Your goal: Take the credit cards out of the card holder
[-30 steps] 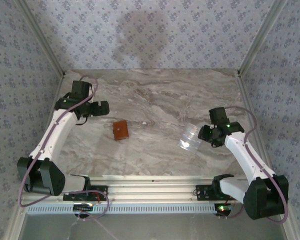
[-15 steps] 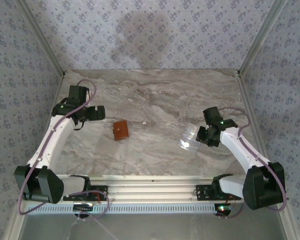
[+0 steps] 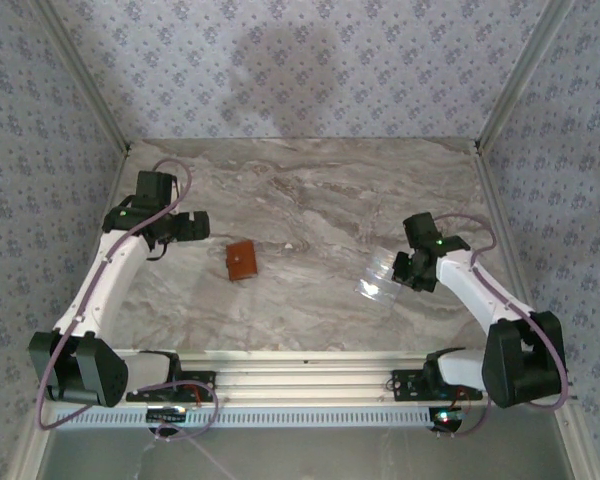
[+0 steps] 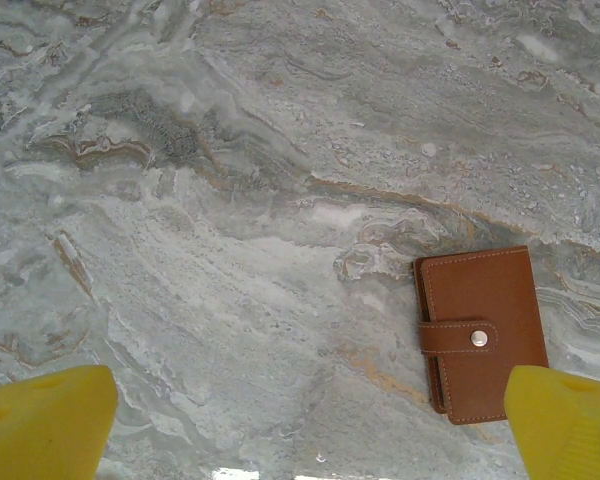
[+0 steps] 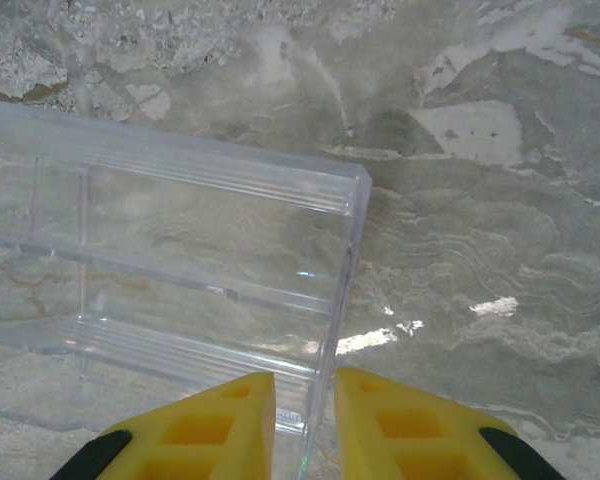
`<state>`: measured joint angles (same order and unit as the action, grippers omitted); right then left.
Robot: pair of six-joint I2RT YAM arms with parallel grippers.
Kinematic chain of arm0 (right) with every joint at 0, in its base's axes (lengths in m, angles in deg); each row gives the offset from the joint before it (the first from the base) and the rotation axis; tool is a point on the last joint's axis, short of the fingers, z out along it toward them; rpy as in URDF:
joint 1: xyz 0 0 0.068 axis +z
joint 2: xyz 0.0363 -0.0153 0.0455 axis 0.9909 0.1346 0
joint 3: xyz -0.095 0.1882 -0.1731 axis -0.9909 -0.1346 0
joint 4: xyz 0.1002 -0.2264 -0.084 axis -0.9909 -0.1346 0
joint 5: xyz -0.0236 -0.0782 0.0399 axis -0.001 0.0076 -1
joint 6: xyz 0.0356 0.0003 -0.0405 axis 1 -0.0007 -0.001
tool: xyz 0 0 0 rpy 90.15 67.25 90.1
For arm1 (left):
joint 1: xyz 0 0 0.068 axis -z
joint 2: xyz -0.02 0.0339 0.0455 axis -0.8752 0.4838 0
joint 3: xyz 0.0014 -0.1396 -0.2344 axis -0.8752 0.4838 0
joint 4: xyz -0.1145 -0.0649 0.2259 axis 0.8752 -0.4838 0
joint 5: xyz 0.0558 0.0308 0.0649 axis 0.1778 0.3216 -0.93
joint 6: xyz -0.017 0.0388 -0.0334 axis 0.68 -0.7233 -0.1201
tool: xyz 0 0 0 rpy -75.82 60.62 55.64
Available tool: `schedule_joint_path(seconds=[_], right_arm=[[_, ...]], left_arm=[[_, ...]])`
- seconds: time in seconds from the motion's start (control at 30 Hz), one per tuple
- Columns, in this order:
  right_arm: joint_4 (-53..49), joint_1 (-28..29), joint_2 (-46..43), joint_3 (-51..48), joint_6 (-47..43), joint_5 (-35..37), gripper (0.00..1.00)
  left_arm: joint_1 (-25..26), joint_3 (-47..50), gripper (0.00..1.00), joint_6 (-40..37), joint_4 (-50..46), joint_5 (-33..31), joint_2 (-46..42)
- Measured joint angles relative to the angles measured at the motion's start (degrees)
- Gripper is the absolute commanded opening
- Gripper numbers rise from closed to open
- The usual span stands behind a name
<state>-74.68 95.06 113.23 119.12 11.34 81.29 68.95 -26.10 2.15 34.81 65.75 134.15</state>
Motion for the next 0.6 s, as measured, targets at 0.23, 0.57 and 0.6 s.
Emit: schedule_joint_path(seconds=[0.23, 0.57, 0.6], right_arm=[[1.2, 0.0, 0.8, -0.9, 0.0, -0.2, 0.14], [1.2, 0.1, 0.8, -0.7, 0.0, 0.2, 0.08], [1.0, 0.2, 0.9, -0.6, 0.0, 0.3, 0.07]], left_arm=[[0.0, 0.0, 1.0, 0.0, 0.0, 0.0, 0.0], [0.0, 0.0, 0.99, -0.3, 0.0, 0.5, 0.0], [0.0, 0.0, 0.99, -0.4, 0.0, 0.5, 0.0]])
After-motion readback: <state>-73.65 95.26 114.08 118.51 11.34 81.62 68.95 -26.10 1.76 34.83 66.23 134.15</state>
